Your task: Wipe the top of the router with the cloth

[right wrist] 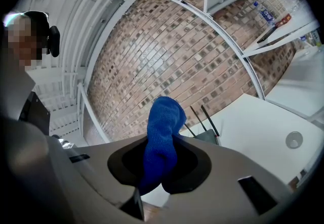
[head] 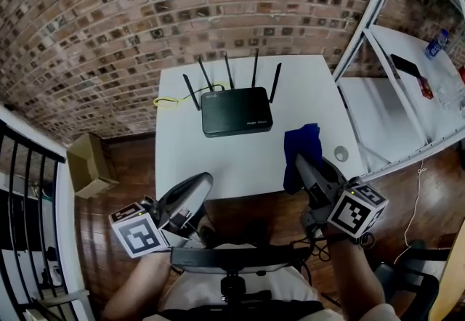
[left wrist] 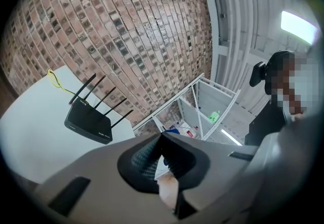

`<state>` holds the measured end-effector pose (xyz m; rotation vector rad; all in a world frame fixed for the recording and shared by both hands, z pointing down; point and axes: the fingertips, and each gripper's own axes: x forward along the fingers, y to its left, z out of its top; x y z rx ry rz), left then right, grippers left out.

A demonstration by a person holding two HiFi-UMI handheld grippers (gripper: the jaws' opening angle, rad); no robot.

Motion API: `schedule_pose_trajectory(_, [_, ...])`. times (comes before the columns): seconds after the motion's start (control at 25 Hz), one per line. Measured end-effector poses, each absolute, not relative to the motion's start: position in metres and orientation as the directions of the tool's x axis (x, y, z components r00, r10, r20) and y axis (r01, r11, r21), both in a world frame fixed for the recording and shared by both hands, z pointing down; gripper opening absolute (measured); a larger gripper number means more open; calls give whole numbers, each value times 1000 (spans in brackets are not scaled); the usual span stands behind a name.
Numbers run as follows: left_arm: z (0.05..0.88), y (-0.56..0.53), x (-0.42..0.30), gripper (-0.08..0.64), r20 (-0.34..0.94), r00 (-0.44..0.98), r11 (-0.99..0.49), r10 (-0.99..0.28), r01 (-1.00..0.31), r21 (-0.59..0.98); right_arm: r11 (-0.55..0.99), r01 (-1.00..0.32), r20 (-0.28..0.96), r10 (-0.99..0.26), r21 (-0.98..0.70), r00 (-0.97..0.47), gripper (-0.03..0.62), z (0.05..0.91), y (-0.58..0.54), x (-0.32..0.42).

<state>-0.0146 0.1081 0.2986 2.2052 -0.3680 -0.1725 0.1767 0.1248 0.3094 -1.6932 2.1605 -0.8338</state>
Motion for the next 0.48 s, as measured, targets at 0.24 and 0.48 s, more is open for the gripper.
schedule_pose_trajectory(0.24, [302,109,-22,17,5,949,-573,-315,-194,796,143,-802,142,-952,-580,-272,104,310,127,169])
schedule_pose_trajectory(0.48, [303,108,-22,17,9,950,-564,-312,-192,803,134,-799,153,-950,-586,-271,104,312,125,167])
